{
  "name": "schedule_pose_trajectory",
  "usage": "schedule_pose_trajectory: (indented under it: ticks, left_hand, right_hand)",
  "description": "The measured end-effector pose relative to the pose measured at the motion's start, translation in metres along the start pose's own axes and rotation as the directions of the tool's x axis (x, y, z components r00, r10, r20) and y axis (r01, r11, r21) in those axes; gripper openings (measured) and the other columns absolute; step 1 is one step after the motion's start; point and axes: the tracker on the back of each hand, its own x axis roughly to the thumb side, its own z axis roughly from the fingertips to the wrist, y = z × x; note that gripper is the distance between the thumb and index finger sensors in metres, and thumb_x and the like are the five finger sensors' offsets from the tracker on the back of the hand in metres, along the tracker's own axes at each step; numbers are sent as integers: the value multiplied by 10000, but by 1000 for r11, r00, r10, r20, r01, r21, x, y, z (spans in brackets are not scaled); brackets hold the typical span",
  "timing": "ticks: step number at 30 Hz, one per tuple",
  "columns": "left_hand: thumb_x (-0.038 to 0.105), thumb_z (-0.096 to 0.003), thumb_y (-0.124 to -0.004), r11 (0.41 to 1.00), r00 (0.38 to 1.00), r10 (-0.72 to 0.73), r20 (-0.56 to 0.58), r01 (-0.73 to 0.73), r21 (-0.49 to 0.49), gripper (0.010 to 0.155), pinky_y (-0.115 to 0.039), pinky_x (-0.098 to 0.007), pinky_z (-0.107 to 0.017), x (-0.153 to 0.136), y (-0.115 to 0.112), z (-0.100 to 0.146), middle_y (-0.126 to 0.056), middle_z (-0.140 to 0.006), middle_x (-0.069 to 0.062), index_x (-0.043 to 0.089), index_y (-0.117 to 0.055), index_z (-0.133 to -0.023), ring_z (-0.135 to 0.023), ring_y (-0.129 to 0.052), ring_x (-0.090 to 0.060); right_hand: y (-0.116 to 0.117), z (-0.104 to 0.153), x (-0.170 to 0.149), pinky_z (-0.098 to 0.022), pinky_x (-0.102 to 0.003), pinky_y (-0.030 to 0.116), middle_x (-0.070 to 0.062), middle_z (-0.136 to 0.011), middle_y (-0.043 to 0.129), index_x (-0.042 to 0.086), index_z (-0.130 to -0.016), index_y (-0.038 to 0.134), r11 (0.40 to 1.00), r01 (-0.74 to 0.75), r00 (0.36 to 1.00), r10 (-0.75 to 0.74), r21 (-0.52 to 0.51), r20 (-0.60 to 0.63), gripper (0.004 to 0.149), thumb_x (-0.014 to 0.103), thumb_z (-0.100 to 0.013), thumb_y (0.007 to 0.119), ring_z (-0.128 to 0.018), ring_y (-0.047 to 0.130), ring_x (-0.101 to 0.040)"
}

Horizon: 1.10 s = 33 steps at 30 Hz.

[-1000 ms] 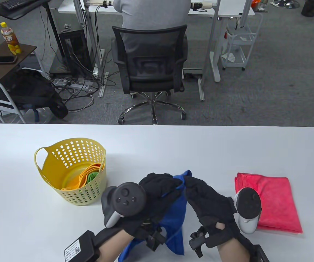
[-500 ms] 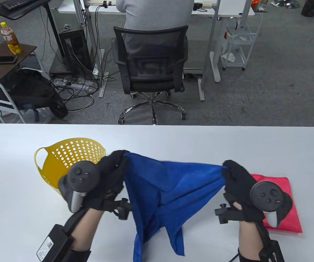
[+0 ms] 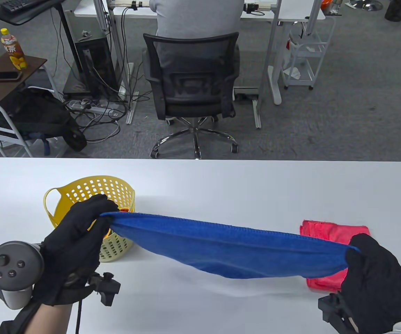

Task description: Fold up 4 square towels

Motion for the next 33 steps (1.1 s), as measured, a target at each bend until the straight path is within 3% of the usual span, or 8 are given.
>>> schedule_pose_trajectory:
  ticks: [4, 6, 9, 16, 20, 23, 29, 33]
  left_hand:
    - [406, -527, -731, 999, 988, -2, -153, -4, -37, 363, -526, -572, -842, -27, -19, -20, -878, -976, 36, 398, -825, -877, -1032, -792, -301]
    - [371, -524, -699, 997, 967, -42, -252, 25, -72, 375, -518, -569, -846, -50, -36, -35, -822, -1029, 37, 409, -792, -885, -1054, -758, -308]
    - [351, -515, -672, 998, 936, -45, -350, 23, -66, 384, -517, -567, -844, -78, -56, -58, -800, -1043, 50, 420, -771, -879, -1063, -746, -302]
    - [388, -515, -671, 986, 962, 151, -228, -163, -34, 382, -472, -568, -861, -57, -36, -77, -762, -1074, 78, 464, -764, -878, -1112, -666, -303]
    - [394, -503, -718, 986, 986, 131, -102, -140, -89, 375, -542, -532, -835, -49, -29, -40, -845, -988, 64, 435, -811, -864, -1041, -761, -267]
    - [398, -507, -746, 971, 994, 55, -98, -76, -225, 371, -580, -523, -821, -65, -33, 13, -903, -928, 54, 410, -840, -866, -982, -829, -263]
    - [402, -507, -768, 888, 960, -203, -192, 98, -449, 373, -597, -540, -812, -115, -60, 115, -948, -895, 38, 398, -863, -867, -948, -878, -281]
    - [398, -510, -772, 850, 931, -229, -285, 48, -525, 372, -583, -544, -816, -132, -76, 145, -942, -902, 27, 391, -864, -871, -953, -865, -302]
  right_hand:
    - [39, -24, -11, -524, -586, 752, -212, -688, 957, 4, -864, 835, 988, -71, 995, 81, 136, -66, 411, 214, -522, 748, -518, 963, -340]
    - [81, -40, -30, -555, -603, 716, -190, -738, 944, 51, -875, 827, 955, -92, 987, 126, 283, -104, 402, 221, -523, 735, -573, 942, -360]
    - [127, -53, -51, -574, -620, 692, -158, -763, 945, 105, -865, 834, 938, -101, 981, 150, 331, -126, 392, 224, -507, 728, -603, 936, -363]
    - [102, -70, -48, -592, -631, 668, -138, -779, 944, 144, -855, 836, 994, -31, 991, 45, 105, -126, 387, 233, -495, 726, -638, 927, -359]
    - [83, -44, -55, -607, -653, 641, -158, -820, 927, 148, -849, 843, 996, -13, 997, 20, 92, -74, 382, 232, -492, 736, -689, 905, -385]
    - [79, -2, -76, -631, -705, 570, -233, -970, 810, 143, -848, 858, 964, -1, 999, 13, 266, -43, 381, 238, -494, 751, -827, 808, -443]
    - [89, 101, -108, -639, -792, 448, -283, -1095, 678, 127, -849, 880, 720, -37, 998, 60, 693, -9, 383, 252, -500, 785, -967, 629, -544]
    - [93, 136, -114, -634, -795, 447, -288, -1099, 674, 122, -849, 884, 620, -107, 992, 124, 778, 37, 384, 251, -500, 791, -971, 618, -555]
